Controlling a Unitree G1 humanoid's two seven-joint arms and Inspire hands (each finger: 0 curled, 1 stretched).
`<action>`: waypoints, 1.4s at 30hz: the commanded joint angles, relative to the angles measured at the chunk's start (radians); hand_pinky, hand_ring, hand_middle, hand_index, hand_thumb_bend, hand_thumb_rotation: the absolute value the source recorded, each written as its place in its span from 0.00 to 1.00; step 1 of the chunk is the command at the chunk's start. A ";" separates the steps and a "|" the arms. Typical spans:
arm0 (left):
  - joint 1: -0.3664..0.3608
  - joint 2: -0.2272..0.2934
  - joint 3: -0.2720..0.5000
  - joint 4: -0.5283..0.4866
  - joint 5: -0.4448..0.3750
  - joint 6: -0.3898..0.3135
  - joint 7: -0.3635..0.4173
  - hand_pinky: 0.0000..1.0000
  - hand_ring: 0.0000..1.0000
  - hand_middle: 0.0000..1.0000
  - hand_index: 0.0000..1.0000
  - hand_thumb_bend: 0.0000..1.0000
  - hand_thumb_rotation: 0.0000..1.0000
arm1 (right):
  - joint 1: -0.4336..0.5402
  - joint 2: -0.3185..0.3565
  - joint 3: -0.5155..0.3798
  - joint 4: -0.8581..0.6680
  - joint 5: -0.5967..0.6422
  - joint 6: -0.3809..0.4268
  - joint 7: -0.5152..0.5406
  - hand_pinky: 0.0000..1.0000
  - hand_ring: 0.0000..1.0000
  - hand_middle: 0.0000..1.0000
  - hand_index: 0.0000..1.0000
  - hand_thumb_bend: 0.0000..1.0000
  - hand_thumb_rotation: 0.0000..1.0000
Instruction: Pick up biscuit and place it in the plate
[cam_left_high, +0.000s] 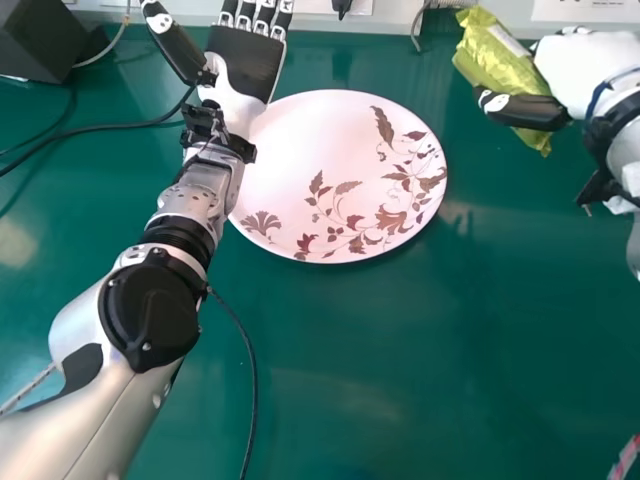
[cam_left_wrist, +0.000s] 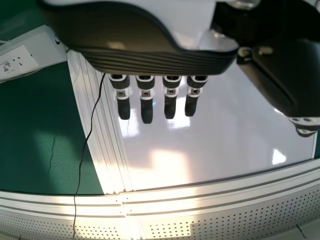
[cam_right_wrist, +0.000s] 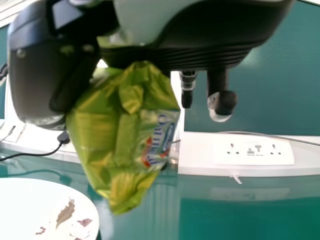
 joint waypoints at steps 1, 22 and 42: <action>-0.016 -0.004 -0.009 -0.001 0.005 -0.005 -0.009 0.94 0.93 1.00 1.00 1.00 0.43 | 0.021 0.004 -0.016 -0.016 -0.003 -0.019 -0.033 0.00 0.00 0.00 0.47 0.51 0.05; -0.020 -0.020 -0.016 -0.003 0.016 -0.024 -0.023 0.89 0.91 1.00 1.00 1.00 0.42 | 0.068 0.016 -0.062 -0.026 0.036 -0.152 -0.121 0.00 0.00 0.00 0.47 0.51 0.05; -0.010 -0.012 -0.013 0.002 0.019 -0.014 -0.011 0.90 0.91 1.00 1.00 1.00 0.40 | 0.018 0.038 -0.046 -0.009 0.050 -0.216 -0.094 0.01 0.03 0.07 0.47 0.52 0.04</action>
